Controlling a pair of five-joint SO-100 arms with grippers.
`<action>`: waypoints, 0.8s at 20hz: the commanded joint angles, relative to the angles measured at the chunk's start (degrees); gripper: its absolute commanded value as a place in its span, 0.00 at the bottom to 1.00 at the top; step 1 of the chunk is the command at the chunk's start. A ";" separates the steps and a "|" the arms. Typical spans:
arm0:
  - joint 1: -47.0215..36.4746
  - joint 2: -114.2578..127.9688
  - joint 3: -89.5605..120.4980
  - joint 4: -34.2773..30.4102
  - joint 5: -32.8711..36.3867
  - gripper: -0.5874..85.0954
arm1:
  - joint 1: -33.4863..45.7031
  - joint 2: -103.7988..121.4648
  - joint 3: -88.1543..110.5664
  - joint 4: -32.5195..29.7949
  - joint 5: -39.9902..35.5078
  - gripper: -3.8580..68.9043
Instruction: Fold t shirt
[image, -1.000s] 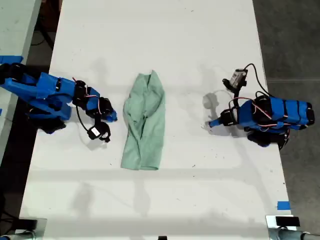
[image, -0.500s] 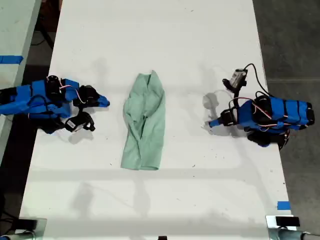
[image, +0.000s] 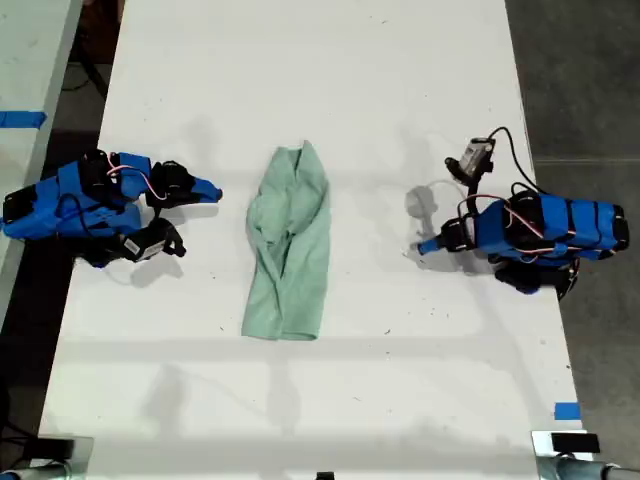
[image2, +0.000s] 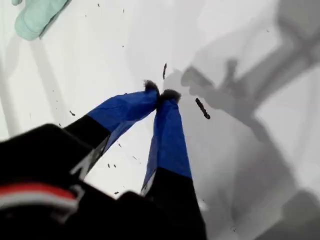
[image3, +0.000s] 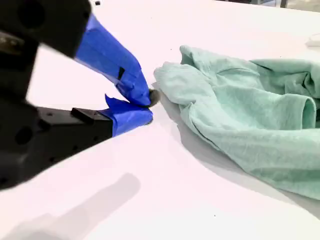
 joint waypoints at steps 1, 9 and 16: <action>0.97 0.35 2.20 0.09 0.44 0.00 | -0.35 0.53 3.69 0.09 -0.35 0.08; 1.23 0.35 2.20 0.09 0.44 0.00 | -0.44 0.53 3.69 0.09 -0.35 0.08; 1.49 0.35 2.20 0.09 0.44 0.00 | -0.44 0.53 3.69 0.09 -0.35 0.08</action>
